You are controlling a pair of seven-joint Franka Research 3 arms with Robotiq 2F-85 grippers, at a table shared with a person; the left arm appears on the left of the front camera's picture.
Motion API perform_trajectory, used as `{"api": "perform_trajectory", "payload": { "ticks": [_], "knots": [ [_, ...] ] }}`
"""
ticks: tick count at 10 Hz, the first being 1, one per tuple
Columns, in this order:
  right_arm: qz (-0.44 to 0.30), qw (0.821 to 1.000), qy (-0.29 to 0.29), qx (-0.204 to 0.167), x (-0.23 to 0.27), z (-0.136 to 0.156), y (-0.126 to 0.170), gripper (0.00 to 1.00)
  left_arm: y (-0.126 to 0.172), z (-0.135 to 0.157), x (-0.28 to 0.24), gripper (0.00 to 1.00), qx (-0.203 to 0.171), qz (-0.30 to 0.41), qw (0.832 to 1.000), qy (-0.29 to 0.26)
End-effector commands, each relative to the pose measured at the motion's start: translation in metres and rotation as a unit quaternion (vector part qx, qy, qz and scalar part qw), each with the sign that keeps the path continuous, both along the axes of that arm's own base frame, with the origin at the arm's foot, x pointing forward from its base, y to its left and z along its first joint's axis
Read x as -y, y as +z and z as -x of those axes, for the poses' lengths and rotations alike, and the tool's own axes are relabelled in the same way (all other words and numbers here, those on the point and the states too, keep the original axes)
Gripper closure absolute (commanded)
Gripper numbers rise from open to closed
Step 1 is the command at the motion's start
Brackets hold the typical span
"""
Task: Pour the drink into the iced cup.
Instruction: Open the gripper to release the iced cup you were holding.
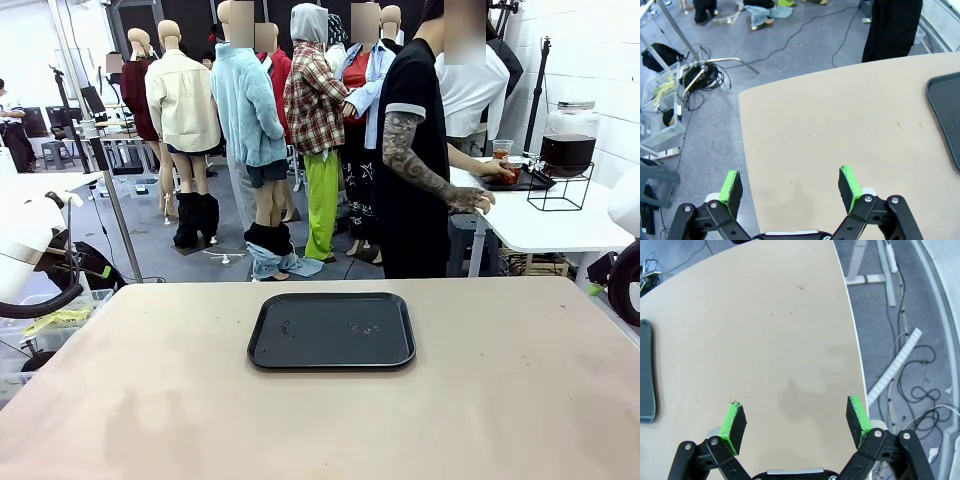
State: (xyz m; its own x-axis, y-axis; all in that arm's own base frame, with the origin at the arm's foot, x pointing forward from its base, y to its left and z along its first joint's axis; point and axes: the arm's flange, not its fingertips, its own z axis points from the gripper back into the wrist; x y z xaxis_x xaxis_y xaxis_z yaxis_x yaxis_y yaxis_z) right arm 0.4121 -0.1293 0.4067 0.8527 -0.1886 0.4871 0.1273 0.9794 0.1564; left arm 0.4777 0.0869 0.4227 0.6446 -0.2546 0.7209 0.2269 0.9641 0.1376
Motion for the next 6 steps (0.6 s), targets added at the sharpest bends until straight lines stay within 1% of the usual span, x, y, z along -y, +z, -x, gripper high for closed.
{"api": "perform_trajectory", "payload": {
  "ticks": [1,6],
  "knots": [
    [-0.001,1.000,-0.011,0.004,-0.0042,0.0028,-0.0013,0.00,-0.0033,0.0001,-0.0008,0.00,0.006,-0.006,1.000,0.003],
    [-0.001,1.000,-0.011,0.004,-0.0042,0.0028,-0.0013,0.00,-0.0033,0.0001,-0.0008,0.00,0.006,-0.006,1.000,0.003]
  ]
}}
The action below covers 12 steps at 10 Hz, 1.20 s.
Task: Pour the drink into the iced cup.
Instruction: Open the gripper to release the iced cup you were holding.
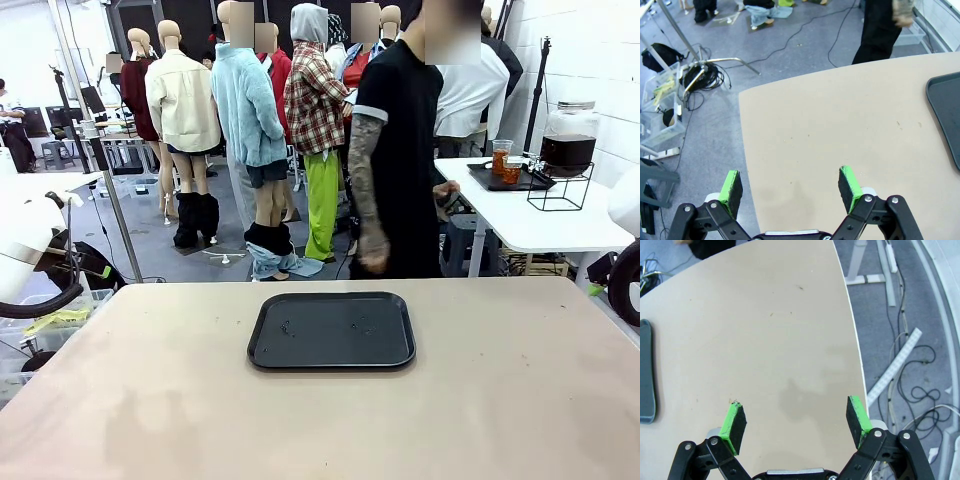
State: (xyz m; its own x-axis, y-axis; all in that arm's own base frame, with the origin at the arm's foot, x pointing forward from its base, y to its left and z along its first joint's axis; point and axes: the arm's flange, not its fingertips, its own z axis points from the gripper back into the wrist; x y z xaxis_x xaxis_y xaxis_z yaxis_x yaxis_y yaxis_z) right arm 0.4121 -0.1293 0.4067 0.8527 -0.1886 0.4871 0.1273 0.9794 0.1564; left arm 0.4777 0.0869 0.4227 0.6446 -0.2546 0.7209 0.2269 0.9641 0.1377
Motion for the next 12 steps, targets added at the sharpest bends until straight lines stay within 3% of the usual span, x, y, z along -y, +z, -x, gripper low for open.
{"api": "perform_trajectory", "payload": {
  "ticks": [1,12],
  "knots": [
    [-0.001,1.000,-0.011,0.004,-0.0042,0.0028,-0.0013,0.00,-0.0033,0.0001,-0.0007,0.00,0.006,-0.006,1.000,0.003],
    [-0.001,1.000,-0.011,0.004,-0.0042,0.0028,-0.0013,0.00,-0.0033,0.0001,-0.0007,0.00,0.006,-0.006,1.000,0.003]
  ]
}}
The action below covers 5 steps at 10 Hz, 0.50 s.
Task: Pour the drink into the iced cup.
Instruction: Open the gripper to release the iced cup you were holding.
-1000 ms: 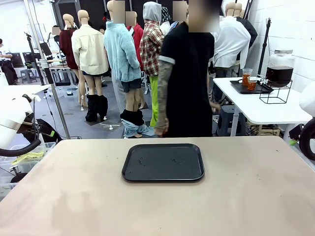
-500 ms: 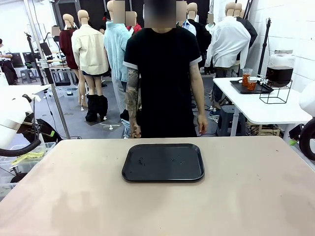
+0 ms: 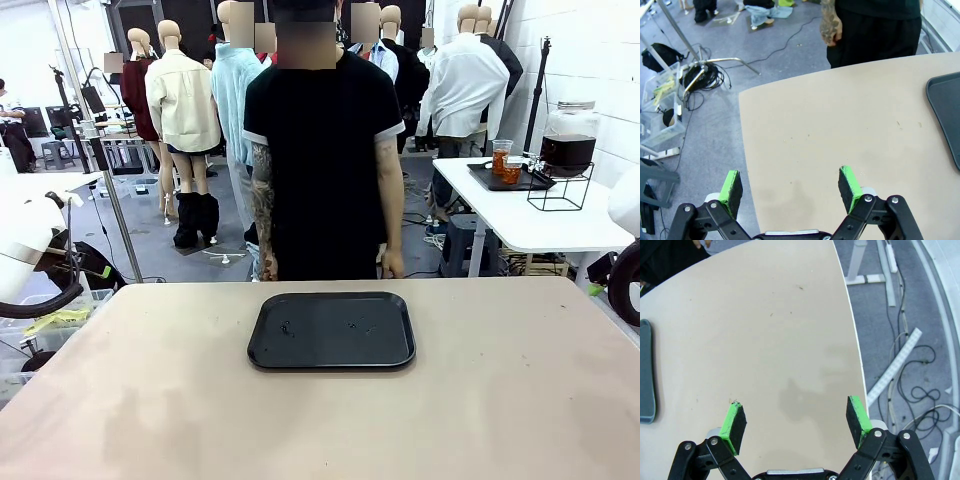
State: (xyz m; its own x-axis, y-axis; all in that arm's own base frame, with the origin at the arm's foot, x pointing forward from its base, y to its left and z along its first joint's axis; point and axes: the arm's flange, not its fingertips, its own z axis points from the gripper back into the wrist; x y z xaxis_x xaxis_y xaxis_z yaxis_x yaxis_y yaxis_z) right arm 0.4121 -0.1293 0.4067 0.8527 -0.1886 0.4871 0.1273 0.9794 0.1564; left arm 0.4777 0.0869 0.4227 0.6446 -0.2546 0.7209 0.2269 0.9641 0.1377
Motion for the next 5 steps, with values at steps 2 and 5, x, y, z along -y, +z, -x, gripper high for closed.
{"api": "perform_trajectory", "payload": {
  "ticks": [2,5],
  "knots": [
    [-0.001,1.000,-0.011,0.004,-0.0042,0.0028,-0.0013,0.00,-0.0033,0.0001,-0.0008,0.00,0.006,-0.006,1.000,0.003],
    [-0.001,1.000,-0.011,0.004,-0.0042,0.0028,-0.0013,0.00,-0.0033,0.0001,-0.0008,0.00,0.006,-0.006,1.000,0.003]
  ]
}}
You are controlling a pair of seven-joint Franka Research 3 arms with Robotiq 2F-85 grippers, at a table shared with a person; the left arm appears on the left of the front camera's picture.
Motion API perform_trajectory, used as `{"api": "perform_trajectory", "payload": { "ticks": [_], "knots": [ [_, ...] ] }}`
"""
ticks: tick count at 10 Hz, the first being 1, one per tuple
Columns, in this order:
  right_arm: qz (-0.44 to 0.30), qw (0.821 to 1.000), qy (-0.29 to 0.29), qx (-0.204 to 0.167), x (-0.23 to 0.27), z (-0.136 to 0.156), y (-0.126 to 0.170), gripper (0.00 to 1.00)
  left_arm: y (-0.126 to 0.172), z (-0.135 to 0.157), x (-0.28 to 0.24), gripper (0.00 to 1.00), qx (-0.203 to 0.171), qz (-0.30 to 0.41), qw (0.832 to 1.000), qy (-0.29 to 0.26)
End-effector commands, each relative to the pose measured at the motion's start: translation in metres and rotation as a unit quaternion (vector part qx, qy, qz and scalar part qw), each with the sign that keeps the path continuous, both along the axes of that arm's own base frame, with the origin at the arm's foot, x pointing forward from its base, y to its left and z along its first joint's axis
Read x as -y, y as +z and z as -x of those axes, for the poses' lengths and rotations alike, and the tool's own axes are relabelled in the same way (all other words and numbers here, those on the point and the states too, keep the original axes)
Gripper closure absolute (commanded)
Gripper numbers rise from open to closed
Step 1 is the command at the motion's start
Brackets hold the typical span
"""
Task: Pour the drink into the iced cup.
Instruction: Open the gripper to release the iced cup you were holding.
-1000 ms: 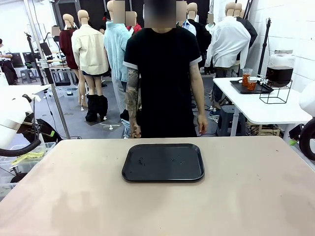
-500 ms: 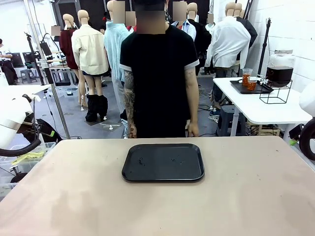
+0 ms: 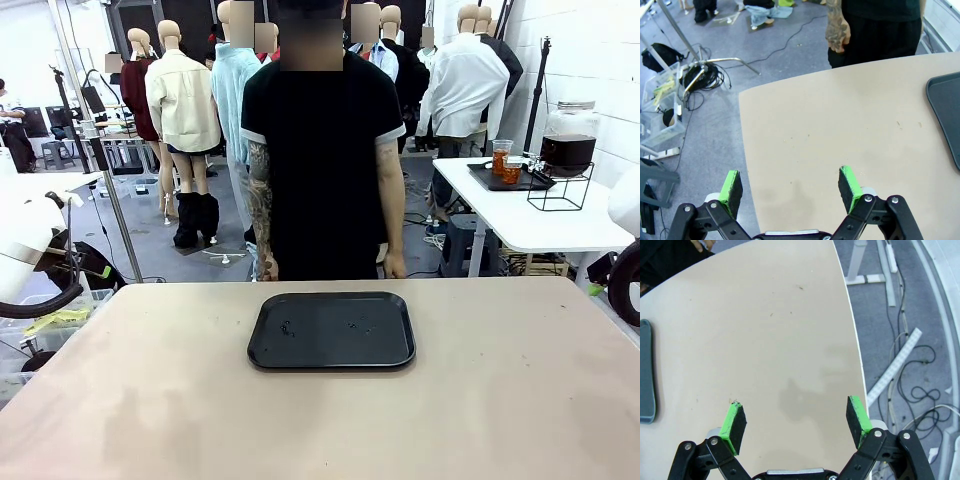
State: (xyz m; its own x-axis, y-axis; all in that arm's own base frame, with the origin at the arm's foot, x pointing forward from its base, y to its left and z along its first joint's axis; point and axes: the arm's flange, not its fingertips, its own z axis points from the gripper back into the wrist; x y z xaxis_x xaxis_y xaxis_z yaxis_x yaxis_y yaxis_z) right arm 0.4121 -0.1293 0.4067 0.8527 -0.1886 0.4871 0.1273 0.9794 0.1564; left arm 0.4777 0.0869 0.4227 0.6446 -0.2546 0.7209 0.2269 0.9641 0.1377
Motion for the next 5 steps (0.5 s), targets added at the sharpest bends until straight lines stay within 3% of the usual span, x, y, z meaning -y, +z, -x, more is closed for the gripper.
{"api": "perform_trajectory", "payload": {
  "ticks": [1,5],
  "knots": [
    [-0.001,1.000,-0.011,0.004,-0.0042,0.0028,-0.0013,0.00,-0.0033,0.0001,-0.0007,0.00,0.006,-0.006,1.000,0.003],
    [-0.001,1.000,-0.011,0.004,-0.0042,0.0028,-0.0013,0.00,-0.0033,0.0001,-0.0007,0.00,0.006,-0.006,1.000,0.003]
  ]
}}
